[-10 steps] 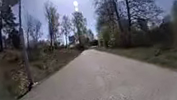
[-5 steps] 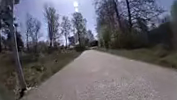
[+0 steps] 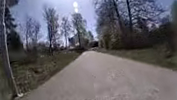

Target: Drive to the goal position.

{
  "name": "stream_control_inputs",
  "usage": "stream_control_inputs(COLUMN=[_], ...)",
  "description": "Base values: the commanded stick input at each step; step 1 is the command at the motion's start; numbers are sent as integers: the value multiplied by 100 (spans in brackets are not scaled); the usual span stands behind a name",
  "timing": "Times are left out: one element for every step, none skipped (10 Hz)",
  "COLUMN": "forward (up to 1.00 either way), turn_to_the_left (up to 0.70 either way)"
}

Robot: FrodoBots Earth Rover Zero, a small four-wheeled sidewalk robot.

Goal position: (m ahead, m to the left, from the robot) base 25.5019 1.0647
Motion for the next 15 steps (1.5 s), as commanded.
stream_control_inputs(forward=[70,70,70,70,70,70,70,70,70,70,70,70,70,70,70], turn_to_the_left=[0,0,0,0,0,0,0,0,0,0,0,0,0,0,0])
